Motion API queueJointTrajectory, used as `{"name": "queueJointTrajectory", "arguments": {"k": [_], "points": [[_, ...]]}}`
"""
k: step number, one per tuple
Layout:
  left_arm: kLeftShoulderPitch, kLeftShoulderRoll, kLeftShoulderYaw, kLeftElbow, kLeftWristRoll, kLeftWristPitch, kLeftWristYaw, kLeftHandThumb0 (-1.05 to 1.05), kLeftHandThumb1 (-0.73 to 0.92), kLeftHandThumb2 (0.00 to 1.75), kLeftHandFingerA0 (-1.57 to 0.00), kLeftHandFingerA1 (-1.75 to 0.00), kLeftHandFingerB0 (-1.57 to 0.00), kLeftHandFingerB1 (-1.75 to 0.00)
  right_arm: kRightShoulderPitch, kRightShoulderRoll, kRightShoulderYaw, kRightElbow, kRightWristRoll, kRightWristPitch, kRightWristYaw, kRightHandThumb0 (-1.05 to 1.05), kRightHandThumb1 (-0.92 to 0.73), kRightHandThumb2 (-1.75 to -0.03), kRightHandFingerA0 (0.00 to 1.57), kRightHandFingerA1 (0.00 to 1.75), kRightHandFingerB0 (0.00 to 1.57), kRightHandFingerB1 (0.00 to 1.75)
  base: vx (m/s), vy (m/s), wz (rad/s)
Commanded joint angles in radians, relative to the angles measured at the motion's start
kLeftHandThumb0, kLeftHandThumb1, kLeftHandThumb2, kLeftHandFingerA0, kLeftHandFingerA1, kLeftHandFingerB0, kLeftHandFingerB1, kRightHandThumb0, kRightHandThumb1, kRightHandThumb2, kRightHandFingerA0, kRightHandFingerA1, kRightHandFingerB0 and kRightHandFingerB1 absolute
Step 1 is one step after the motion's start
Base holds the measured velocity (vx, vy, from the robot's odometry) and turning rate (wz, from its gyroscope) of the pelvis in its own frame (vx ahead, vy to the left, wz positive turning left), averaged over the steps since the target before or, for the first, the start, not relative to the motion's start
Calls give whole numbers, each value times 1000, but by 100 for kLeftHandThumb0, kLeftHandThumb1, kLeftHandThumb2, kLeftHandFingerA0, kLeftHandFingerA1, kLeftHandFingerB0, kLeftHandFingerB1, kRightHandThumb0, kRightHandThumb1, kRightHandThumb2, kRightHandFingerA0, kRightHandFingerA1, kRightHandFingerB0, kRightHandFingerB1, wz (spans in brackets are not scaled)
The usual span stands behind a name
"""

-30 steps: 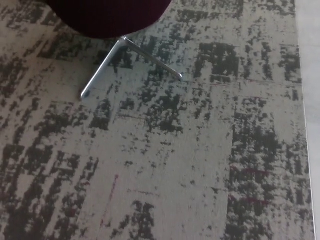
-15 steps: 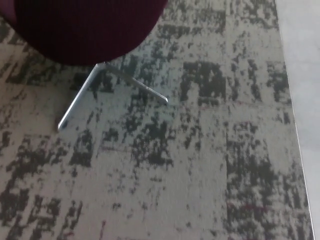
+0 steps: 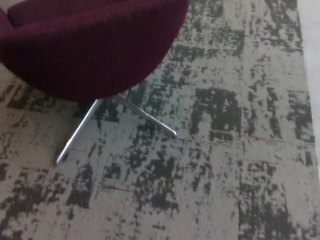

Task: The robot walks towards a chair and uses its right hand to push it from the side in an anticlockwise direction to rotate it

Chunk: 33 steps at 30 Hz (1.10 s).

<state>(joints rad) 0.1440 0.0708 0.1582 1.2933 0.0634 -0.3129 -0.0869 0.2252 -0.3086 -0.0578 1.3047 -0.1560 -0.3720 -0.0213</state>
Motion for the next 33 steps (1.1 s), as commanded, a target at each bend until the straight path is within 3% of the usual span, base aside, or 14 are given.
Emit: {"name": "queueJointTrajectory", "arguments": {"k": [1,2,4,9,10,11,15,16,19,20,25,29,30,33], "points": [[8,17,-3,-8,-7,-22,9,-74,80,64,-33,-48,-22,-29,-2,-2,-6,10,6,0,-4,-81,-58,-95,13,49,4,41,393,4,12],[5,13,-1,-13,-11,-14,18,-74,79,64,-33,-47,-23,-29,-4,-2,-7,11,7,1,-3,-80,-73,-63,19,40,4,39,337,35,8],[-1,14,5,-2,-16,-16,11,-73,80,64,-32,-45,-23,-30,-4,0,-17,13,19,-2,10,-80,-57,-94,13,50,4,40,386,115,10],[-9,8,50,9,-60,-4,-25,-75,75,63,-29,-45,-27,-31,-3,-4,2,10,-6,-7,-12,-82,-75,-63,20,43,3,40,505,163,39],[-7,10,50,13,-52,-10,-29,-76,76,63,-29,-43,-27,-30,-6,-7,10,12,-14,0,-20,-82,-59,-95,12,49,4,42,533,193,-36],[-7,10,55,14,-52,-12,-32,-74,75,63,-29,-43,-26,-30,-5,-6,10,12,-11,-1,-19,-80,-75,-64,19,39,5,38,543,198,14],[-6,13,47,13,-34,-11,-26,-73,78,64,-31,-44,-25,-30,-5,-4,3,14,1,-4,-10,-80,-75,-63,17,40,5,38,469,121,51],[-8,13,41,11,-30,-11,-18,-73,78,64,-30,-44,-25,-30,-5,-3,2,13,3,-3,-10,-85,-60,-97,18,52,2,38,390,92,59],[-8,12,44,8,-38,-14,-23,-77,61,97,-25,-54,-17,-43,-5,-3,-1,11,6,-6,-7,-87,-60,-97,18,52,3,39,364,-17,77],[-12,12,41,9,-34,-6,-10,-75,77,64,-32,-44,-26,-30,-7,0,-11,11,18,-3,5,-82,-73,-63,18,42,4,38,363,-72,74],[-14,5,61,8,-58,-13,-32,-75,74,63,-30,-45,-28,-30,-14,-4,-8,10,15,-5,-1,-81,-57,-94,11,49,4,42,472,-121,85],[-17,3,65,9,-54,-15,-36,-72,76,63,-29,-44,-26,-30,-18,-4,-14,8,20,-10,7,-81,-73,-63,18,43,4,40,335,-182,44],[-16,5,49,7,-36,-21,-25,-74,79,64,-28,-44,-25,-30,-22,-8,-3,12,6,-1,-5,-83,-60,-97,21,54,3,35,298,-177,8],[-18,6,38,9,-33,-13,-16,-72,80,64,-28,-43,-25,-30,-21,-10,3,7,1,-10,-9,-82,-60,-96,18,55,2,38,185,-5,10]]}}
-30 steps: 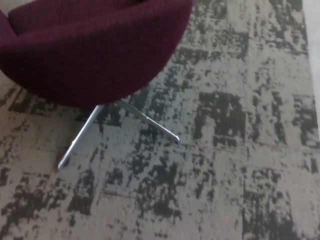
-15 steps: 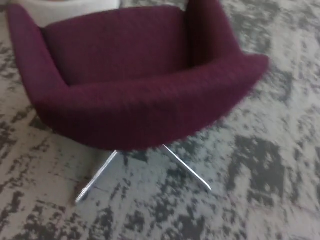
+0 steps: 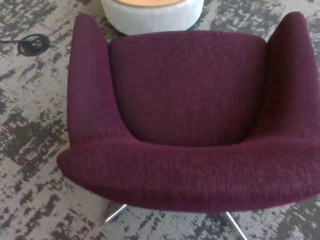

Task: The robot walks towards a chair and uses its right hand to push it from the side in an anticlockwise direction to rotate it

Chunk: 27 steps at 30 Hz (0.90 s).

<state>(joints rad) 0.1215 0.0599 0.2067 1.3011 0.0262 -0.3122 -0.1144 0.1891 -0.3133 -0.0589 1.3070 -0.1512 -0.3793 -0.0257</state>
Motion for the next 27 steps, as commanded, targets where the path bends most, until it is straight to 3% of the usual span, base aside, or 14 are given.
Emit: {"name": "queueJointTrajectory", "arguments": {"k": [1,3,4,5,10,12,13,16,17,18,20,21,22,27], "points": [[6,17,-8,2,-1,-14,6,-72,79,64,-27,-44,-25,-30,17,-4,5,0,-3,-4,-6,-85,-61,-95,19,55,3,42,173,49,14],[10,17,-1,3,-11,-17,-6,-72,80,64,-25,-43,-26,-30,17,-4,5,-3,1,5,-4,-78,-73,-63,20,44,5,41,205,61,7],[9,17,0,5,-11,-14,-2,-72,79,64,-28,-43,-27,-30,19,-4,6,-4,0,3,-5,-80,-58,-95,16,53,2,43,199,106,10],[8,16,1,7,-11,-10,5,-72,79,64,-28,-43,-27,-30,21,-4,8,-6,-2,0,-7,-80,-58,-95,16,53,2,43,214,172,14],[13,14,10,8,-19,-17,-2,-71,78,64,-31,-44,-29,-31,18,-7,10,-2,-2,0,-12,-85,-60,-94,18,54,3,42,169,197,22],[14,18,-10,7,5,-21,11,-73,80,65,-31,-46,-29,-31,21,-12,21,-4,-15,-10,-19,-78,-75,-63,20,46,4,43,27,48,10],[16,13,7,8,-16,-25,-3,-74,78,64,-30,-47,-29,-32,22,-15,22,-8,-13,-14,-12,-79,-58,-94,10,51,4,45,-3,21,12],[7,12,17,13,-22,-11,7,-78,67,72,-33,-47,-28,-35,19,-15,23,-8,-12,-13,-10,-83,-58,-95,11,50,4,43,-19,-50,8],[4,12,14,13,-19,-9,9,-79,69,71,-32,-45,-28,-34,13,-12,11,-5,1,-10,-3,-39,-38,-99,0,50,2,54,-36,-104,10],[1,12,15,13,-18,-7,9,-78,69,70,-33,-46,-28,-35,9,-11,9,-3,4,-9,-2,-79,-57,-93,9,49,4,43,-39,-122,12],[-1,11,10,15,-11,-2,23,-78,68,72,-34,-45,-28,-35,6,-12,11,-4,-1,-3,-6,-76,-73,-63,16,42,5,39,-62,-171,16],[1,10,10,13,-12,-5,20,-78,69,72,-33,-45,-27,-35,6,-11,11,-6,-2,-4,-9,-39,-41,-101,0,50,2,54,-86,-202,10],[3,12,7,13,-8,-11,19,-75,80,64,-33,-42,-30,-32,5,-11,8,-7,2,-2,-5,-78,-73,-62,19,44,6,40,-147,-187,-52],[15,13,2,10,-11,-24,9,-76,68,70,-33,-48,-27,-35,3,-12,9,0,-3,0,-9,-77,-74,-63,18,43,5,42,-125,-205,7]]}}
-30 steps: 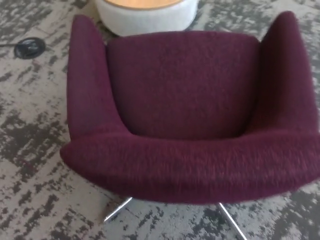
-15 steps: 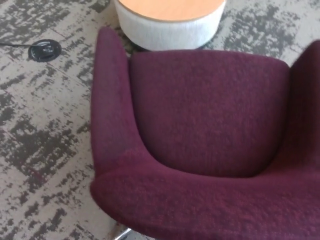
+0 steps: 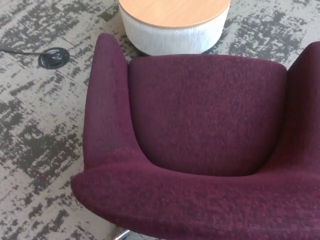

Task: The robot walks towards a chair and uses its right hand to push it from the side in an anticlockwise direction to rotate it

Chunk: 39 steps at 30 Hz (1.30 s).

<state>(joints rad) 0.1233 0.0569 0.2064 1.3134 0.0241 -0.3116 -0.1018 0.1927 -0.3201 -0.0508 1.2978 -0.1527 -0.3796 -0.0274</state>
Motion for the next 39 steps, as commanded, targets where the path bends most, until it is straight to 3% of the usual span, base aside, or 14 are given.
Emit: {"name": "queueJointTrajectory", "arguments": {"k": [1,15,16,18,19,21,22,23,24,33,34,36,37,39], "points": [[12,13,16,-1,-25,-20,-12,-76,68,70,-33,-48,-27,-35,0,-5,0,10,0,2,-6,-77,-74,-63,18,43,5,42,-84,-45,1],[-1,4,19,-8,-25,-17,-8,-74,77,64,-31,-44,-28,-30,-2,-11,-2,6,-1,-10,0,-81,-73,-62,20,45,5,42,-87,132,7],[1,6,-2,-9,-1,-27,5,-72,81,65,-31,-43,-28,-31,-2,-13,1,8,-5,-9,-2,-81,-58,-96,17,53,2,41,-118,72,6],[-1,3,-8,-12,1,-19,18,-72,81,65,-33,-42,-29,-31,0,-14,-5,8,3,-14,10,-81,-73,-63,17,43,4,40,-94,46,4],[-4,6,-19,-10,12,-18,21,-72,82,65,-33,-41,-28,-30,-1,-15,-2,8,0,-13,4,-84,-59,-96,17,53,2,41,-81,33,7],[-5,6,-21,-12,7,-15,21,-71,82,66,-33,-42,-27,-30,1,-15,-2,8,0,-15,5,-83,-58,-96,17,53,2,41,0,0,0],[-3,6,-18,-10,0,-23,13,-72,81,65,-34,-43,-28,-31,4,-14,-2,8,0,-20,4,-80,-73,-63,19,45,5,40,-91,-39,7],[2,5,-16,-13,-5,-30,8,-75,80,65,-33,-45,-28,-31,-1,-17,9,11,-13,-9,-10,-80,-58,-95,17,53,3,43,-81,-75,9],[4,4,-16,-14,-6,-33,6,-75,81,65,-34,-44,-28,-30,-3,-19,15,12,-19,-7,-15,-77,-74,-63,20,45,6,39,-127,-101,5],[-14,-2,0,-9,-15,-17,10,-79,68,73,-34,-48,-28,-36,-14,-24,25,5,-16,-17,-16,-79,-58,-95,16,53,3,44,-124,-21,-7],[-13,-5,5,-7,-20,-20,9,-75,78,64,-39,-46,-31,-32,-13,-26,27,2,-17,-20,-11,-77,-74,-63,16,44,6,42,-109,186,7],[-16,-6,0,-5,-11,-14,19,-76,79,64,-40,-47,-32,-32,-11,-31,39,0,-30,-21,-21,-79,-75,-63,14,43,4,42,-129,206,1],[-13,-6,4,-5,-16,-16,10,-77,78,64,-39,-46,-32,-32,-10,-31,40,1,-30,-17,-23,-39,-41,-102,0,51,2,54,-122,252,-12],[-11,-3,-3,-4,-7,-18,18,-81,67,75,-35,-48,-29,-37,-9,-30,43,3,-30,-18,-27,-78,-75,-63,17,41,6,41,-114,311,2]]}}
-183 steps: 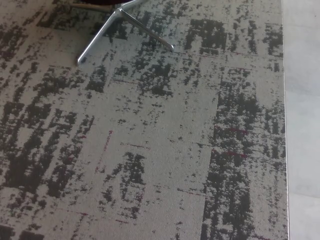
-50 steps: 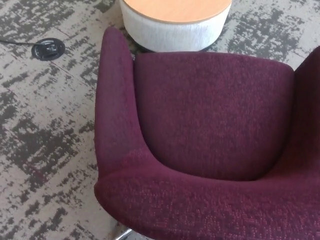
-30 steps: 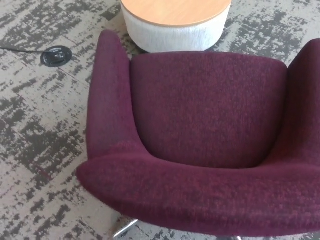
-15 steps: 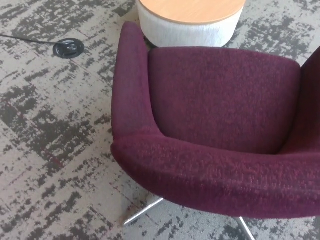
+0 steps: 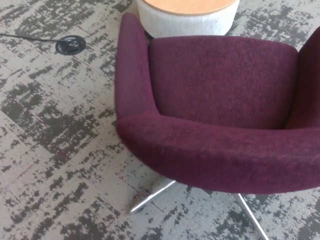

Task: The robot walks towards a chair and uses its right hand to push it from the side in an anticlockwise direction to rotate it

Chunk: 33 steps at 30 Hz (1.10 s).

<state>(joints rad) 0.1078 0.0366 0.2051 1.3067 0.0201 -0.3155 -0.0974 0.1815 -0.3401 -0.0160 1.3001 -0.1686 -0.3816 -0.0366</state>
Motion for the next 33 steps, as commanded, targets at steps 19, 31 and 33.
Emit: {"name": "queueJointTrajectory", "arguments": {"k": [19,31,33], "points": [[14,2,10,-14,-21,-5,3,-72,79,64,-37,-45,-30,-33,2,-22,24,9,-34,-12,-31,-39,-42,-102,0,50,1,53,-27,144,1],[5,-1,24,-5,-35,14,1,-75,77,62,-37,-47,-28,-33,-2,-21,18,6,-27,-13,-32,-79,-75,-63,18,39,6,39,-7,229,-2],[9,-1,21,-9,-27,9,10,-74,78,64,-40,-48,-30,-33,0,-20,19,6,-29,-20,-34,-80,-75,-63,18,41,6,40,52,587,-14]]}}
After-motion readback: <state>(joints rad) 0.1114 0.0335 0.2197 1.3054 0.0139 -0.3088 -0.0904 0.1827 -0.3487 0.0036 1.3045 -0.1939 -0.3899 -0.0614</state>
